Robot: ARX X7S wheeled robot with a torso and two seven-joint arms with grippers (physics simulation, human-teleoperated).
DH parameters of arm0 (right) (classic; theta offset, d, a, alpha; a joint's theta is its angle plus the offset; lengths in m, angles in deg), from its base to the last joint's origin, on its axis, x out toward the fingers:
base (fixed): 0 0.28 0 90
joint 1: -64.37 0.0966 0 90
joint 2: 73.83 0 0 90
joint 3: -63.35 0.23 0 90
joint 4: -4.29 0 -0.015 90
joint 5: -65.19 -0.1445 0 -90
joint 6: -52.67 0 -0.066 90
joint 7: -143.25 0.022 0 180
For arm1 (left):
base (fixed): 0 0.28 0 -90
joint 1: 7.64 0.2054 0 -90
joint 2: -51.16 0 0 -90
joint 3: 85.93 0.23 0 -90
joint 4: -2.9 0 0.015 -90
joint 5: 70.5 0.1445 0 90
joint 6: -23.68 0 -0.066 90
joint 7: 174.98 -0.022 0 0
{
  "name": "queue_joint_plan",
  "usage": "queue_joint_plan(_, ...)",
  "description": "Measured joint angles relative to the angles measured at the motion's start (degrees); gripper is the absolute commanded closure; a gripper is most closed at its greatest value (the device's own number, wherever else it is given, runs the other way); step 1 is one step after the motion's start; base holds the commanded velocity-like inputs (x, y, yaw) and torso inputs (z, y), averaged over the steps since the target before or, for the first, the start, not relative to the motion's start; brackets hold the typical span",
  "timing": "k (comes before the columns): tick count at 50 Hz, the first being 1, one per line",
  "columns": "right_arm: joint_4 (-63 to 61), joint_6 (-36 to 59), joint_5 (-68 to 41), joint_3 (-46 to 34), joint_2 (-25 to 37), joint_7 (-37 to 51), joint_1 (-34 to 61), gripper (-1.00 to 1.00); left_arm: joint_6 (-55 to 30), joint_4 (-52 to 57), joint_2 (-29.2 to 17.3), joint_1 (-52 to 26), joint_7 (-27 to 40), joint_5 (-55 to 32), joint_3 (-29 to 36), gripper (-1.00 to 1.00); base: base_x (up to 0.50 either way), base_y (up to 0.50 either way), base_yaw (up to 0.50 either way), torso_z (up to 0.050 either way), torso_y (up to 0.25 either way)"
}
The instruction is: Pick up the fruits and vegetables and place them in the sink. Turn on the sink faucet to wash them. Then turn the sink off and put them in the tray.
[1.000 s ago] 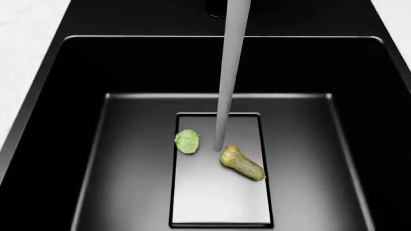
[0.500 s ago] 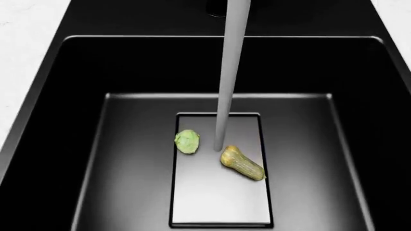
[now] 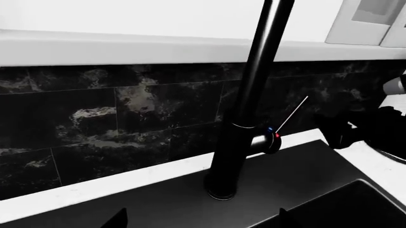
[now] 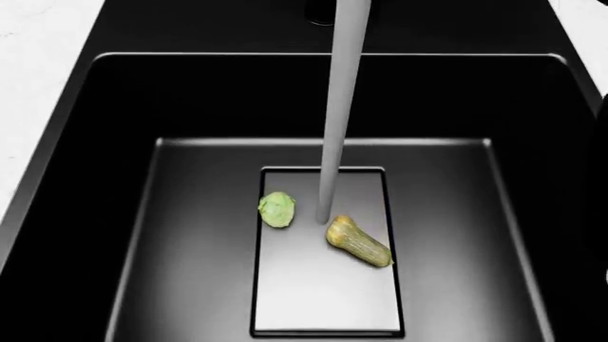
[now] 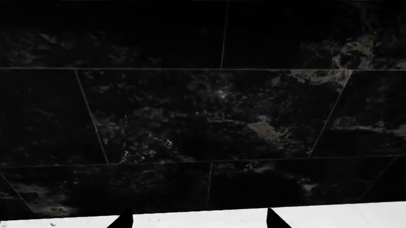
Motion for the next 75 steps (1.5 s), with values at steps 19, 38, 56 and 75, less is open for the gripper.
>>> queue_joint_plan(19, -2.5, -10.8, -0.8, 1.1, -0.5, 1.2, -7.5, -1.0, 0.4, -0.3, -0.1, 0.5, -0.6, 0.9, 0.0, -1.0, 0.0, 0.0, 0.0, 0.0, 0.0)
queue_joint_plan(38, 4.2, -24.3, -1.6, 1.4, -2.3, 0.6, -8.3, -1.0, 0.4, -0.5, -0.2, 0.6, -0.7, 1.4, 0.2, -1.0, 0.0, 0.0, 0.0, 0.0, 0.0)
queue_joint_plan(56, 1.5, -24.3, -3.9, 1.1, -4.7, -4.2, -8.9, -1.0, 0.6, -0.9, -0.1, 0.6, -1.2, 2.0, 0.2, -1.0, 0.0, 0.0, 0.0, 0.0, 0.0)
queue_joint_plan(75, -13.6, -14.6, -6.9, 1.1, -5.9, -8.0, -11.7, -1.0, 0.9, -0.7, 0.1, 0.8, -1.2, 2.0, 0.1, -1.0, 0.0, 0.0, 0.0, 0.0, 0.0)
